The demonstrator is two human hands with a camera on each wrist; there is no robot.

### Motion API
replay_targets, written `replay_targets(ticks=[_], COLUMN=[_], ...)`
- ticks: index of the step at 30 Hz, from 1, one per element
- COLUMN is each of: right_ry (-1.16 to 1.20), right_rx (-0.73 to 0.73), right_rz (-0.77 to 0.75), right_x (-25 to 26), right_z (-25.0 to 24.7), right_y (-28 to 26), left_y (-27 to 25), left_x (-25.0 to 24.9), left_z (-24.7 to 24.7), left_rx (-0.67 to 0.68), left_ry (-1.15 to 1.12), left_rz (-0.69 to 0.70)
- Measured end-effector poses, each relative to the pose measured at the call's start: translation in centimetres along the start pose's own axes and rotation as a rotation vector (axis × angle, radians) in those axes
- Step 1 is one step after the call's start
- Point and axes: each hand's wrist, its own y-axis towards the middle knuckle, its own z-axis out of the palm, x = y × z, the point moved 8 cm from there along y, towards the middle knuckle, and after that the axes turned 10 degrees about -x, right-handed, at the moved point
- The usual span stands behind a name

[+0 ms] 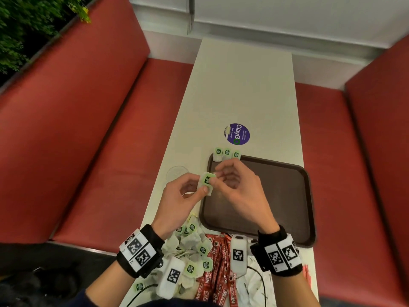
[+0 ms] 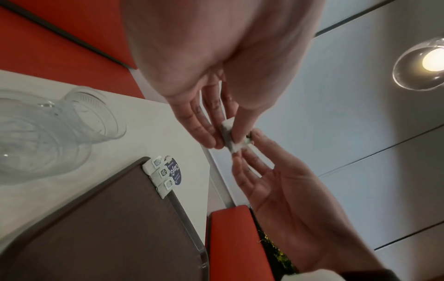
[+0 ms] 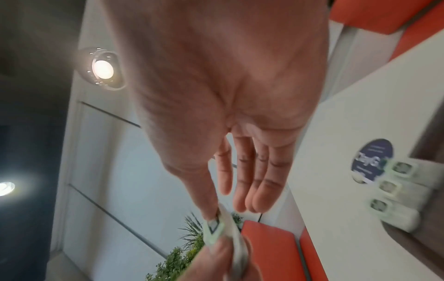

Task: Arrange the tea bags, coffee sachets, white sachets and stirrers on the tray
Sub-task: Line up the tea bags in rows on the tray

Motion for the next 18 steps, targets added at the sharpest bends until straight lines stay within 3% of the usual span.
replay_targets(ticks=[5,11,18], right_ry=[0.146,0.261,0.111], right_rx=[-0.062,-0.143,-0.394], right_rz=[0.111,0.215,0.374], right_x=[-3.3,-6.7,-13.0], right_z=[1.4,1.5,-0.1], right_y=[-2.0,-1.6,3.1], left_y=[1.0,1.9,2.3], left_x=[0.8,2.2,2.9], left_z=[0.2,1.2,-0.7], left_rx=[-0.104,-0.059,-0.077], left_ry=[-0.025,0.053,0.101], left_rz=[-0.039,-0.081,-0.057])
